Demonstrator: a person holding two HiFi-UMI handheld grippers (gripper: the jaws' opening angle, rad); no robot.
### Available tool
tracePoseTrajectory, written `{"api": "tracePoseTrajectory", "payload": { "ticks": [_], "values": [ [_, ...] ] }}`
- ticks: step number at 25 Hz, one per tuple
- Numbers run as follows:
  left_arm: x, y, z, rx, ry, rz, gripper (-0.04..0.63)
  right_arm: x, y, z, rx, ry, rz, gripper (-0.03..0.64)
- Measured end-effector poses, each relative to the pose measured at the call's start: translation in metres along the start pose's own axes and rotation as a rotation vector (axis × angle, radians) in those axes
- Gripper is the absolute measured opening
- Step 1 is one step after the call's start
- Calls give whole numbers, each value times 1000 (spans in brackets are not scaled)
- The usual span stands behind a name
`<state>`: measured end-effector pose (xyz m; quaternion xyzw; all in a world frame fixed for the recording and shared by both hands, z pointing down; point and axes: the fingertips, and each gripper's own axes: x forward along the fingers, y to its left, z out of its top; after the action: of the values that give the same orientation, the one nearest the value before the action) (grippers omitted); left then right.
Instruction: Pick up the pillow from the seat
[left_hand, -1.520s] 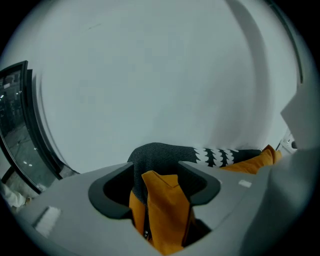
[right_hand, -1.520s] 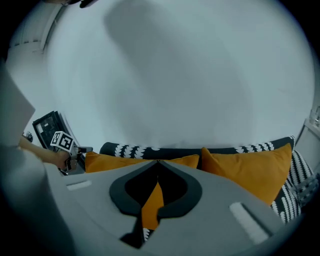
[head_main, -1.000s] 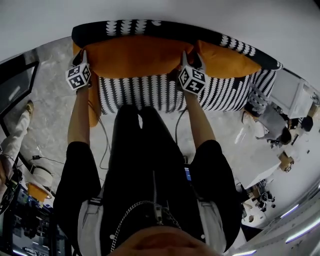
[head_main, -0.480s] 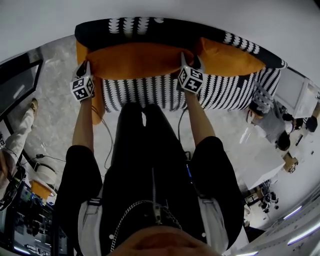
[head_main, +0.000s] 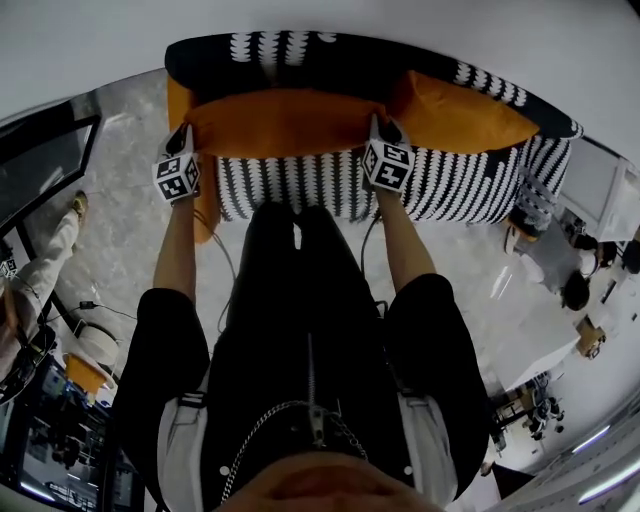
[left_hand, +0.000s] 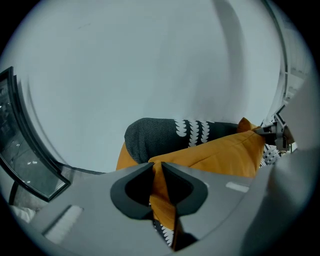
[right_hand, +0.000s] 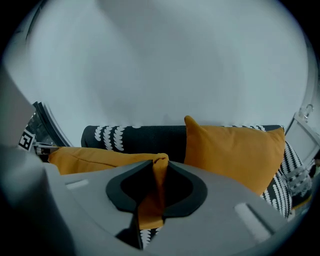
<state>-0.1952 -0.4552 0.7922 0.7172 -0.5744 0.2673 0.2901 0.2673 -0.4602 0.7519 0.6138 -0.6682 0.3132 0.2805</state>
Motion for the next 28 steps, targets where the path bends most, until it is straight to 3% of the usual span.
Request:
{"api": "tracePoseTrajectory", "payload": {
  "ticks": [15, 22, 28],
  "values": [
    [-51, -11, 10, 5, -71, 23, 43, -29, 2, -9, -31, 6, 24, 51],
    [-91, -15, 47, 9, -163, 29, 41, -61, 9, 21, -78, -75, 51, 46],
    [-128, -17, 93, 18, -261, 29, 41, -97, 17, 71, -97, -178, 68, 43]
  ]
}}
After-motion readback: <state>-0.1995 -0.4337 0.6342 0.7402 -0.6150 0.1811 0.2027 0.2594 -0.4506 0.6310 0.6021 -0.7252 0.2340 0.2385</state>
